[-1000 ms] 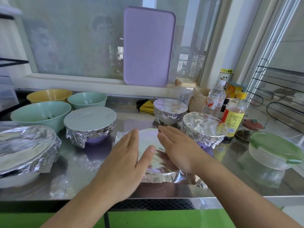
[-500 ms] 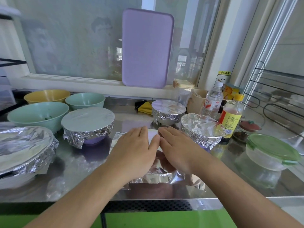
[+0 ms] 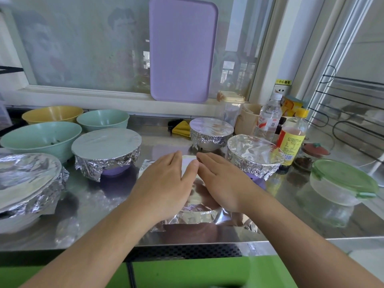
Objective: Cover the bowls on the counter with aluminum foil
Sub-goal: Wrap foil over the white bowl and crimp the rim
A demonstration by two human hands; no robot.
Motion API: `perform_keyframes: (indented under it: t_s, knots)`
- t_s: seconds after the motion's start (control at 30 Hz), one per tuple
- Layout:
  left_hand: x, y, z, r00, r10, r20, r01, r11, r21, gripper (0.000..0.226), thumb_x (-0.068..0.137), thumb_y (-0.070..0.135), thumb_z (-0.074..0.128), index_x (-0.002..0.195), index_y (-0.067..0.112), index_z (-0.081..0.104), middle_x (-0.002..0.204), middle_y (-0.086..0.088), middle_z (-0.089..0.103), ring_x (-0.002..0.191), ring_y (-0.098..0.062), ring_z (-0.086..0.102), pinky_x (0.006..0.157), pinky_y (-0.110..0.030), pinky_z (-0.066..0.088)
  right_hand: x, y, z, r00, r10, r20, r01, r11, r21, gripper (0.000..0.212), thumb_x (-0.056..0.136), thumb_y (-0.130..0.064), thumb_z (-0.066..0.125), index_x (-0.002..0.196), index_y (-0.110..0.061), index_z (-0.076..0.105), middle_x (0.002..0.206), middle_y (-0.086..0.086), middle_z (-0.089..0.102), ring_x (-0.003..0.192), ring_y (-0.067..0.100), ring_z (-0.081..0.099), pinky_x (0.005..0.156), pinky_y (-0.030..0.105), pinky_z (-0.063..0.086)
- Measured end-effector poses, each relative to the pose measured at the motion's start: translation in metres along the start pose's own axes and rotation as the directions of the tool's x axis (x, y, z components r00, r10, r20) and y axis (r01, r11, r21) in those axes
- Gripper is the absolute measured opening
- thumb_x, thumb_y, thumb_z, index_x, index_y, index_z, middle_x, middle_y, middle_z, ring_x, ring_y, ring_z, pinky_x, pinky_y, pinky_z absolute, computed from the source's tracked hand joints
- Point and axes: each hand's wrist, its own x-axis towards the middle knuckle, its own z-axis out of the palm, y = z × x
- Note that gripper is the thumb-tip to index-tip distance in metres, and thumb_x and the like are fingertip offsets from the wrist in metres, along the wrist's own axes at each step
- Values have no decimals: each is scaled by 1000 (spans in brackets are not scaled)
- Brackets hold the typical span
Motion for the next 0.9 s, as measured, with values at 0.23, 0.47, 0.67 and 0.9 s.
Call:
perform_keyframes:
  t_s: [0.23,0.47,0.67,0.9]
  knots:
    - [-6,8,-6,999,-10,34,10,1000,8,74,106,60,13,167,17,13,173,2,19,157,-16,17,126,-36,20,-20,4,5,999,24,-34,-24,1000,-13,36,110,-35,27,122,-6,45,122,21,57,114,43,53,96,53,49]
    - [-2,1,0,998,63,7,-63,992,113,103,83,61,-21,165,11,15,173,-12,16,158,-26,16,128,-40,18,-7,-8,-12,997,50,65,-44,996,-82,41,104,-27,25,117,-4,57,124,13,56,124,39,50,97,55,48]
    - [-6,-1,-4,998,52,-22,-51,999,4,93,91,59,-14,166,13,15,173,-6,16,158,-18,14,127,-31,15,18,-13,-9,999,6,44,-11,995,104,50,112,-32,18,146,-15,50,154,-2,50,147,14,37,120,41,32]
    - [-9,-6,-6,998,-54,18,55,997,-61,81,101,65,9,165,16,20,172,2,20,156,-15,18,124,-36,23,2,-5,-4,982,113,152,-122,991,48,51,103,-36,25,113,3,57,116,22,58,109,44,54,88,57,52]
